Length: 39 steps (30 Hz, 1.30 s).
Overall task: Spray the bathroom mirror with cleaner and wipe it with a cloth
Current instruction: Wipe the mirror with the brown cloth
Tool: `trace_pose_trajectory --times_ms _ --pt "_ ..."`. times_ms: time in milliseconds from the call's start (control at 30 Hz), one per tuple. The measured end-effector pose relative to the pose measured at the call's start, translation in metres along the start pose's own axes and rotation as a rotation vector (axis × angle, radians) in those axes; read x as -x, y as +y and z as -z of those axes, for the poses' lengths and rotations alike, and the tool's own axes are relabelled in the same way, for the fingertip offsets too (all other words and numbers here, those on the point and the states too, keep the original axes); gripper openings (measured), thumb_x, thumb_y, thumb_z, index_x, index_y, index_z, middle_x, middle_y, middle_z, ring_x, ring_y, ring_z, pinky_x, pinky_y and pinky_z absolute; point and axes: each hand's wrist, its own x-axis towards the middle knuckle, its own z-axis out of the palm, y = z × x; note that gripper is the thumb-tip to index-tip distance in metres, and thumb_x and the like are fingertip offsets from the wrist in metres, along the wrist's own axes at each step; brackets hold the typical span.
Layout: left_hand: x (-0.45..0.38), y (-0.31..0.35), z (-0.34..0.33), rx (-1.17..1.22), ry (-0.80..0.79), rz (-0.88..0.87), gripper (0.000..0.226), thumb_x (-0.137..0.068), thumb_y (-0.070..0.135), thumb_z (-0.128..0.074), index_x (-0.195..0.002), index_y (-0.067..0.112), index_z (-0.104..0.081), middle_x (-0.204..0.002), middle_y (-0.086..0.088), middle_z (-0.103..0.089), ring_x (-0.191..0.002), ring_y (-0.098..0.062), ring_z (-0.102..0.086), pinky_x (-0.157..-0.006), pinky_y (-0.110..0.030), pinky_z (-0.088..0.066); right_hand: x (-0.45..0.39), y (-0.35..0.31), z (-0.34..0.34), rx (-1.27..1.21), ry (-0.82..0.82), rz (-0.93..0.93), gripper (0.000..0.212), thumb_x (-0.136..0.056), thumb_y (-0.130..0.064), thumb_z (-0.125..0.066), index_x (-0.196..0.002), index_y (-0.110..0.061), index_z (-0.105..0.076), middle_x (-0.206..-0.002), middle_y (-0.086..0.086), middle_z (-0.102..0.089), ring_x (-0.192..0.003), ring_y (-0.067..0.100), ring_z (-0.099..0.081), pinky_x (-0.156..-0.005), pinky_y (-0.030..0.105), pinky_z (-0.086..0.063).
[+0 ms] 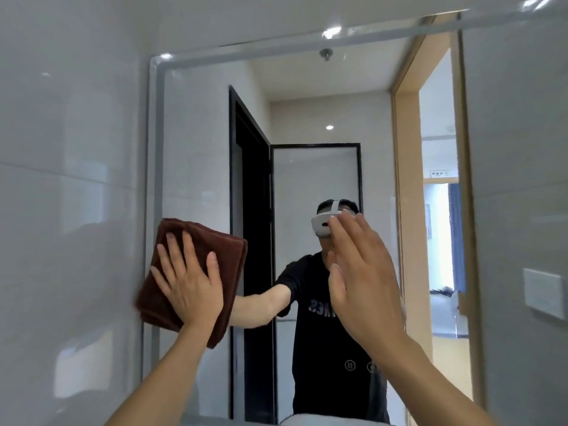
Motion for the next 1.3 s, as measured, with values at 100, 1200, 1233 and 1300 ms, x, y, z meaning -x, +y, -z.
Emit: trace_pose_trajectory --times_ms 100,1200,1233,1300 --pt "0.008 0.042 -0.005 0.004 0.001 0.042 0.066 -0.102 0.054 -0.017 -0.159 0.021 -0.017 -0.165 -0.012 -0.02 -0.153 -0.034 -0.014 -0.121 -0.061 -0.013 -0.004 0.032 0.021 0.039 0.053 -0.033 0.07 -0.088 -0.003 -0.059 -0.153 -0.017 -0.037 -0.161 0.0 -0.031 -0.152 0.016 -0.019 -0.121 0.047 -0.026" --pt "0.114 0.419 -0.006 0.214 -0.273 -1.22 0.068 -0.1 0.053 -0.04 -0.158 0.023 -0.023 -0.168 -0.004 -0.008 -0.155 -0.028 0.008 -0.119 -0.059 0.016 0.004 0.182 0.163 0.222 0.184 -0.313 0.074 -0.088 0.005 -0.055 -0.155 -0.016 -0.031 -0.162 0.002 -0.03 -0.15 0.018 -0.024 -0.121 0.044 -0.027" --pt "0.1 0.405 -0.006 0.23 -0.256 -1.199 0.068 -0.099 0.053 -0.042 -0.158 0.023 -0.025 -0.168 -0.004 -0.01 -0.155 -0.028 0.007 -0.119 -0.058 0.017 -0.002 0.172 0.151 0.204 0.185 -0.302 0.074 -0.088 0.005 -0.055 -0.155 -0.017 -0.032 -0.161 0.003 -0.031 -0.15 0.019 -0.025 -0.121 0.045 -0.027" --pt "0.068 0.374 -0.004 0.223 -0.209 -1.14 0.067 -0.099 0.054 -0.042 -0.157 0.024 -0.027 -0.168 -0.004 -0.013 -0.155 -0.028 0.005 -0.119 -0.058 0.015 -0.015 0.149 0.126 0.159 0.19 -0.275 0.075 -0.086 0.006 -0.056 -0.154 -0.018 -0.034 -0.16 0.004 -0.032 -0.149 0.02 -0.027 -0.121 0.044 -0.027"
